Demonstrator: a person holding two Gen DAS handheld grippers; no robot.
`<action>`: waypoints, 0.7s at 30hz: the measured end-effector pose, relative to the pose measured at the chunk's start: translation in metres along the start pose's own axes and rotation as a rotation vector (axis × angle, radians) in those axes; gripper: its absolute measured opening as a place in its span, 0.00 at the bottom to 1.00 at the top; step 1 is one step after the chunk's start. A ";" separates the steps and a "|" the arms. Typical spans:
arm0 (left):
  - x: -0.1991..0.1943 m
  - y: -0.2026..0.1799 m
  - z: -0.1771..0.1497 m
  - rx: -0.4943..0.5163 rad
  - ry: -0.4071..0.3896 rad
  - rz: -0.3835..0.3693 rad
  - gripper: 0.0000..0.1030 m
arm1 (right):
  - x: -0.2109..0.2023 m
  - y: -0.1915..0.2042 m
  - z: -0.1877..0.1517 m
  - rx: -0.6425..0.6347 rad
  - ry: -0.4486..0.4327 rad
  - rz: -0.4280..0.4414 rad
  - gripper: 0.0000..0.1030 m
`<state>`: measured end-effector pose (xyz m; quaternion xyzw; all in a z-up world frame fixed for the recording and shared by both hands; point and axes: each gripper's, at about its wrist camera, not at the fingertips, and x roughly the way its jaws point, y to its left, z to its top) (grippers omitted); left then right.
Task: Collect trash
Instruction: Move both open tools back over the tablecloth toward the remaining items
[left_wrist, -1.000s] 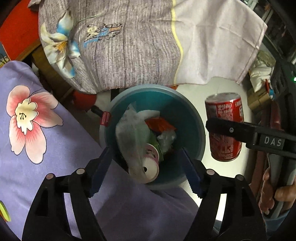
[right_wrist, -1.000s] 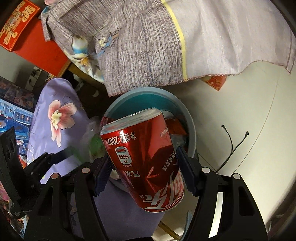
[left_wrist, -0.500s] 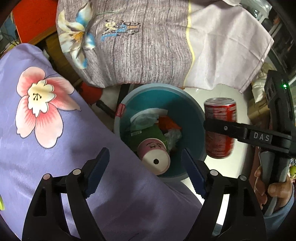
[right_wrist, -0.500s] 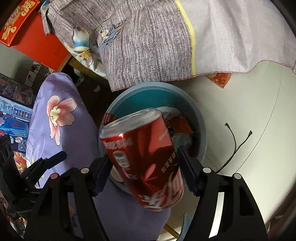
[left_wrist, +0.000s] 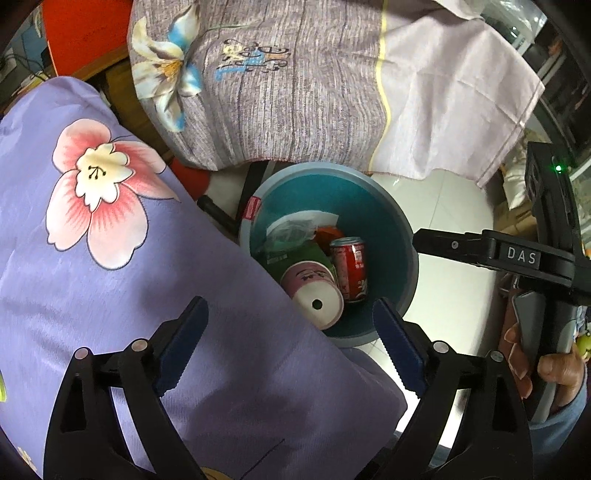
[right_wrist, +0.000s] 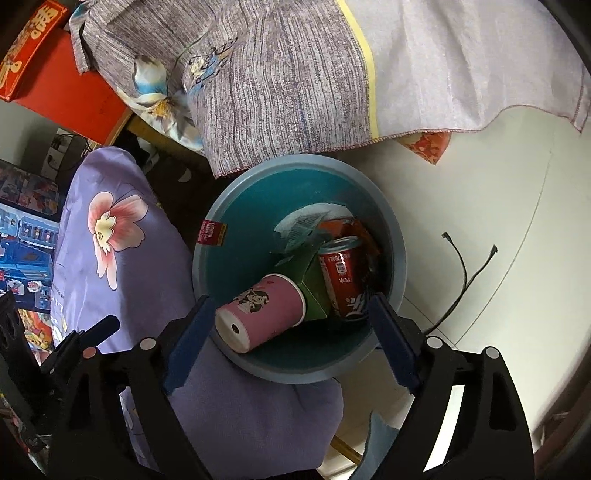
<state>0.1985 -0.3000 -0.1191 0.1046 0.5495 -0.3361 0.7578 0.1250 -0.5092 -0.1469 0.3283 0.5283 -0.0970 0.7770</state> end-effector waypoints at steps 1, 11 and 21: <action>-0.003 0.000 -0.002 -0.001 -0.004 0.001 0.88 | -0.001 0.001 -0.001 0.000 0.000 -0.001 0.79; -0.027 0.015 -0.018 -0.041 -0.033 0.018 0.88 | -0.003 0.024 -0.012 -0.039 0.016 0.014 0.79; -0.071 0.064 -0.061 -0.163 -0.079 0.104 0.89 | 0.015 0.100 -0.034 -0.198 0.074 0.067 0.79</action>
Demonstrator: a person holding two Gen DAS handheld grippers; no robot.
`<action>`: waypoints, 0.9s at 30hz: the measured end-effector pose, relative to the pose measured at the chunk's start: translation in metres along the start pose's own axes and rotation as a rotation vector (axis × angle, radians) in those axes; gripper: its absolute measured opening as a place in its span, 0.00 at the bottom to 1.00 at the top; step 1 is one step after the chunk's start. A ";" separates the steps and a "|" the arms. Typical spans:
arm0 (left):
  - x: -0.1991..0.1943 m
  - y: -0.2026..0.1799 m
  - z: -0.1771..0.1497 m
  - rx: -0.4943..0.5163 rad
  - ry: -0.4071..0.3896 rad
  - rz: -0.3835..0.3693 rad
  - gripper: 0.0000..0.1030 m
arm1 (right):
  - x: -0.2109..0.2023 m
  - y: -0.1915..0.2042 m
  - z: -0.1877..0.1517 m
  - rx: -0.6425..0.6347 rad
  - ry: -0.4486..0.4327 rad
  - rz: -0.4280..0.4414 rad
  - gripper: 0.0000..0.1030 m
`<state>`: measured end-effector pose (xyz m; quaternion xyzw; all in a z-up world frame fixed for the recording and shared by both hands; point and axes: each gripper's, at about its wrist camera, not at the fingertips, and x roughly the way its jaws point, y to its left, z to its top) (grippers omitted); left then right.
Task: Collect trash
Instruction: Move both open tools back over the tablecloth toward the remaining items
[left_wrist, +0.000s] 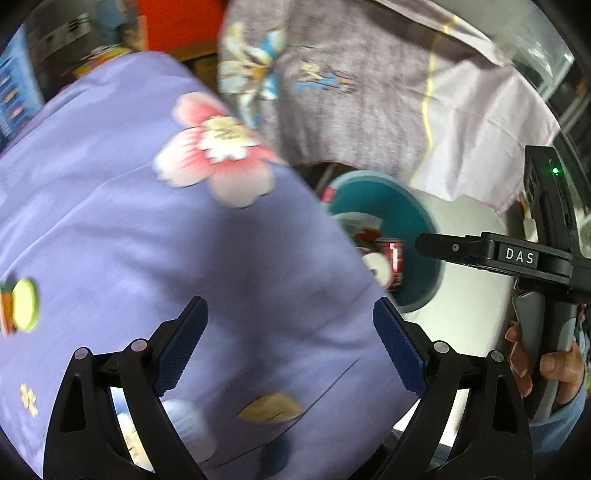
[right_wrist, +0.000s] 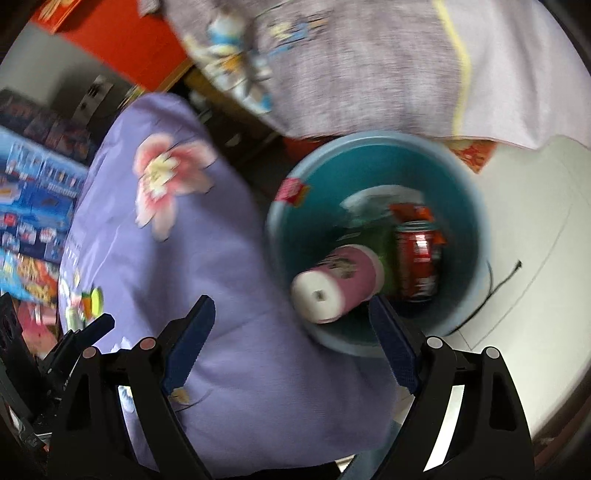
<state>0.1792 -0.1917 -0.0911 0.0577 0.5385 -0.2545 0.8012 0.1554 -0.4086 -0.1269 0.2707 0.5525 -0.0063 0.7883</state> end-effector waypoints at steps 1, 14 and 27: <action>-0.004 0.007 -0.003 -0.012 -0.004 0.007 0.89 | 0.002 0.009 -0.002 -0.016 0.006 0.006 0.79; -0.068 0.131 -0.063 -0.211 -0.080 0.089 0.89 | 0.040 0.157 -0.033 -0.231 0.085 0.043 0.79; -0.114 0.261 -0.116 -0.417 -0.150 0.129 0.89 | 0.093 0.281 -0.056 -0.366 0.179 0.028 0.79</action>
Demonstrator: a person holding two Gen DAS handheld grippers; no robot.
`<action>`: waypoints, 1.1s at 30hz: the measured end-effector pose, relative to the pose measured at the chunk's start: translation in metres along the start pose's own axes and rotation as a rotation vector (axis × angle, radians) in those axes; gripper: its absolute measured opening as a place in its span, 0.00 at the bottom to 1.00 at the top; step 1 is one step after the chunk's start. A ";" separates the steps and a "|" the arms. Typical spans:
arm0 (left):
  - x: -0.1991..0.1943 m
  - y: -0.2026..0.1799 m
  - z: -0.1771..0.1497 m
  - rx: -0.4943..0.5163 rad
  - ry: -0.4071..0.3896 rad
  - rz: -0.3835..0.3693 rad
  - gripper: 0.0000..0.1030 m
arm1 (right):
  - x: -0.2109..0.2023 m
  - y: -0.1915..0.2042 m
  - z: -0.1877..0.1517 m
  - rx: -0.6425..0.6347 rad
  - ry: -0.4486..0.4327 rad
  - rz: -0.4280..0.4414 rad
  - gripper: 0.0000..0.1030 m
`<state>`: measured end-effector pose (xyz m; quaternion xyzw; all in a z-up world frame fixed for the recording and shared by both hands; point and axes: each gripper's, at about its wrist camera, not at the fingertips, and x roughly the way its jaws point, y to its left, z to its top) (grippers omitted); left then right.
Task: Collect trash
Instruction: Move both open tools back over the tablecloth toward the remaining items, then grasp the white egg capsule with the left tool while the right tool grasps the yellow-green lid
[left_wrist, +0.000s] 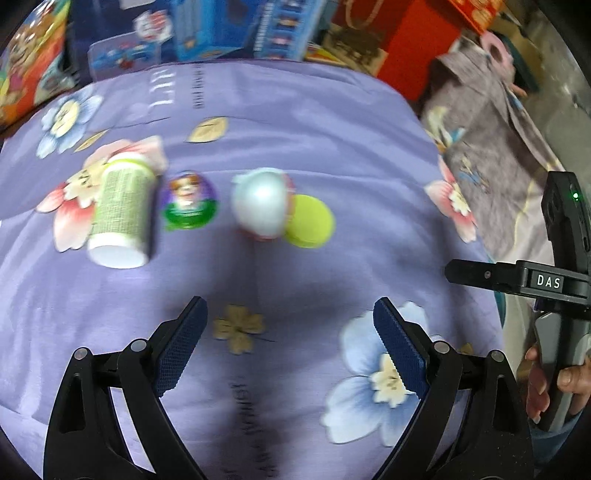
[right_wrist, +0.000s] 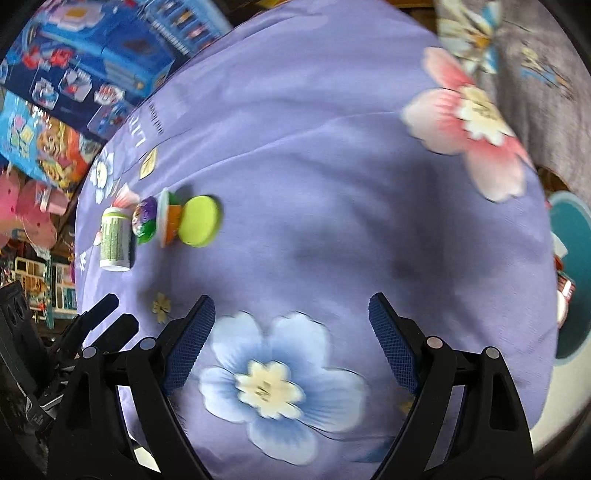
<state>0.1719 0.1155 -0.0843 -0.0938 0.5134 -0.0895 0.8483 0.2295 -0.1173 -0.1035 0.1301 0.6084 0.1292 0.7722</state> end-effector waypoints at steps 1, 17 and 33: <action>0.000 0.005 0.000 -0.007 -0.001 0.001 0.89 | 0.004 0.007 0.003 -0.009 0.004 0.000 0.79; 0.033 0.005 0.042 0.042 -0.004 -0.051 0.84 | 0.026 0.011 0.045 0.078 -0.025 0.001 0.79; 0.082 0.007 0.062 0.014 0.041 -0.026 0.40 | 0.038 -0.007 0.053 0.054 -0.020 0.003 0.79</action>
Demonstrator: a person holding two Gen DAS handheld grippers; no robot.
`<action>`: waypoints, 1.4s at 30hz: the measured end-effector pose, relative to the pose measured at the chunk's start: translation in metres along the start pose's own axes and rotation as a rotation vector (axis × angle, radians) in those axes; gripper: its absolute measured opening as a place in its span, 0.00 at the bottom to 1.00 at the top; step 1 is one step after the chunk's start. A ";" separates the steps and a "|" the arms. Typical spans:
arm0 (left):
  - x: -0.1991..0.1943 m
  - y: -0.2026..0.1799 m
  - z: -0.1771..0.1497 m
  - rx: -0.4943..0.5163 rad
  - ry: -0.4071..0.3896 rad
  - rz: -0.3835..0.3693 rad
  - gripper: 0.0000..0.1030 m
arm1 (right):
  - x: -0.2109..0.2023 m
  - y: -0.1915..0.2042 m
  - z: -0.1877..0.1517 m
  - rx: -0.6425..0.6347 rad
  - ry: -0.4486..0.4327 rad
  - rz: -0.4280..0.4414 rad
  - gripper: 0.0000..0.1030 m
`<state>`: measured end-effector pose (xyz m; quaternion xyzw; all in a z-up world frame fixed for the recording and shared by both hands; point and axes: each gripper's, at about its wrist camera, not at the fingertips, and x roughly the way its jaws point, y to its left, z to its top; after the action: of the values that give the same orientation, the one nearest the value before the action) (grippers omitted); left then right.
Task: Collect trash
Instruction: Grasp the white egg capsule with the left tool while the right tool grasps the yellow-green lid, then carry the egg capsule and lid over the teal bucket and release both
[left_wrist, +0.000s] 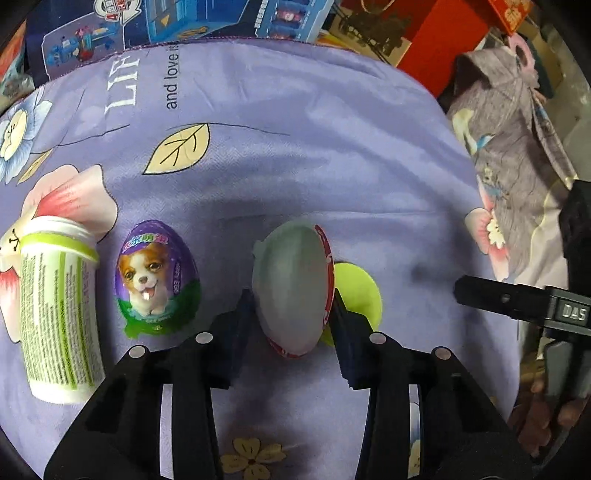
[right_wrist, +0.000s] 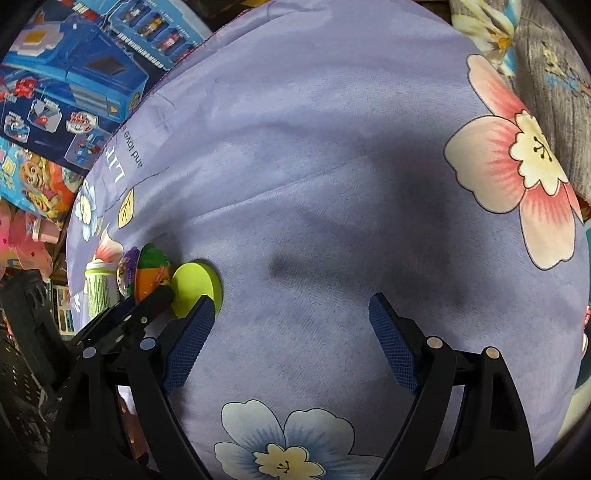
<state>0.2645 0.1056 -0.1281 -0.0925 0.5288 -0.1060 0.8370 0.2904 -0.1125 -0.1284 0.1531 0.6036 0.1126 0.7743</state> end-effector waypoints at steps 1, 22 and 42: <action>-0.005 0.001 -0.002 0.009 -0.009 0.009 0.40 | 0.001 0.003 0.000 -0.010 0.002 0.002 0.79; -0.055 0.052 -0.082 -0.086 -0.008 -0.026 0.41 | 0.059 0.109 -0.016 -0.365 -0.032 -0.152 0.56; -0.059 -0.061 -0.070 0.128 -0.031 -0.044 0.41 | -0.060 0.005 -0.030 -0.191 -0.194 -0.057 0.52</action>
<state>0.1717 0.0602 -0.0899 -0.0519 0.5056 -0.1564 0.8469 0.2467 -0.1261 -0.0791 0.0716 0.5165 0.1320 0.8430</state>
